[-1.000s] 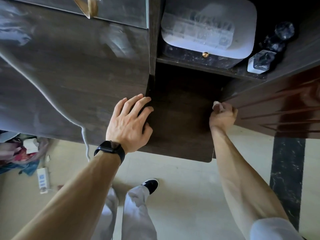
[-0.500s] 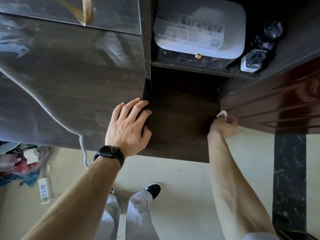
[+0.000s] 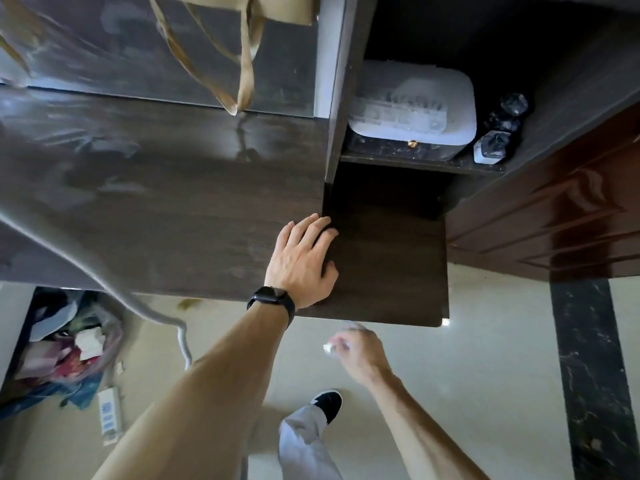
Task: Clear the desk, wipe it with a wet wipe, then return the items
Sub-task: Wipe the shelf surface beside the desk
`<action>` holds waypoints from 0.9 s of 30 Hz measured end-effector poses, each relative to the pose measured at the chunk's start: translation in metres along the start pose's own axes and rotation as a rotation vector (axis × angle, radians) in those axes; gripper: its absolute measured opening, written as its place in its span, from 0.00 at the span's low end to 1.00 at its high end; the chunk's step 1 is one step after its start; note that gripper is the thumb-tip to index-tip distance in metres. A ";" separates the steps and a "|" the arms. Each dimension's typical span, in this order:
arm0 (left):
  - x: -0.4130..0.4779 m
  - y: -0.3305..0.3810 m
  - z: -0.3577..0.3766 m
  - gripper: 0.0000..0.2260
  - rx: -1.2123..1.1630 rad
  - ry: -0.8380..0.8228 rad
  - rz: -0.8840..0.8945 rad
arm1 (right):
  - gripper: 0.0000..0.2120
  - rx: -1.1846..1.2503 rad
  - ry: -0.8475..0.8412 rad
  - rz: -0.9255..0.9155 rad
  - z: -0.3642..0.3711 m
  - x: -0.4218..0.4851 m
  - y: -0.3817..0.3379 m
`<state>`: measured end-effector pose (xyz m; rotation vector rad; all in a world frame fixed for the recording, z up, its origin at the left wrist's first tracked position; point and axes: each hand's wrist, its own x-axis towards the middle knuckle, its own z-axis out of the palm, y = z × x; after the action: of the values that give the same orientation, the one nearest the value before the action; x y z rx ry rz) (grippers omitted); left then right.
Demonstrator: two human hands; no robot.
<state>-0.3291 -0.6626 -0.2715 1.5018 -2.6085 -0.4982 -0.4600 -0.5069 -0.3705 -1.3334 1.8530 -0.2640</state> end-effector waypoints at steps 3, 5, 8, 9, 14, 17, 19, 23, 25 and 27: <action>-0.011 -0.022 -0.026 0.21 -0.093 0.080 0.002 | 0.06 0.228 0.139 0.122 0.011 -0.028 -0.032; -0.025 -0.055 -0.044 0.21 -0.058 0.112 -0.068 | 0.08 0.313 0.387 0.109 0.003 -0.035 -0.062; -0.058 -0.121 -0.065 0.23 -0.008 0.129 -0.159 | 0.08 0.290 0.627 0.046 -0.018 -0.030 -0.119; -0.072 -0.143 -0.072 0.23 0.012 0.135 -0.178 | 0.08 0.268 0.672 0.033 -0.025 -0.026 -0.136; -0.126 -0.237 -0.100 0.25 0.087 0.053 -0.259 | 0.10 0.156 0.793 0.006 -0.040 0.007 -0.186; -0.146 -0.272 -0.109 0.25 0.057 -0.041 -0.315 | 0.10 0.090 0.748 0.090 -0.020 0.026 -0.199; -0.153 -0.284 -0.115 0.27 0.036 -0.094 -0.306 | 0.10 0.034 0.767 0.086 0.014 0.028 -0.220; -0.149 -0.287 -0.130 0.27 0.040 -0.220 -0.275 | 0.14 -0.091 0.462 -0.225 0.099 -0.003 -0.291; -0.145 -0.282 -0.139 0.28 0.010 -0.297 -0.299 | 0.15 -0.107 0.224 -0.213 0.131 -0.022 -0.308; -0.138 -0.278 -0.153 0.26 -0.002 -0.398 -0.317 | 0.16 -0.040 0.175 -0.133 0.142 -0.039 -0.312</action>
<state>0.0070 -0.7093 -0.2059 2.0111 -2.6392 -0.9140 -0.1380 -0.5639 -0.2594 -1.5045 1.9238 -0.4268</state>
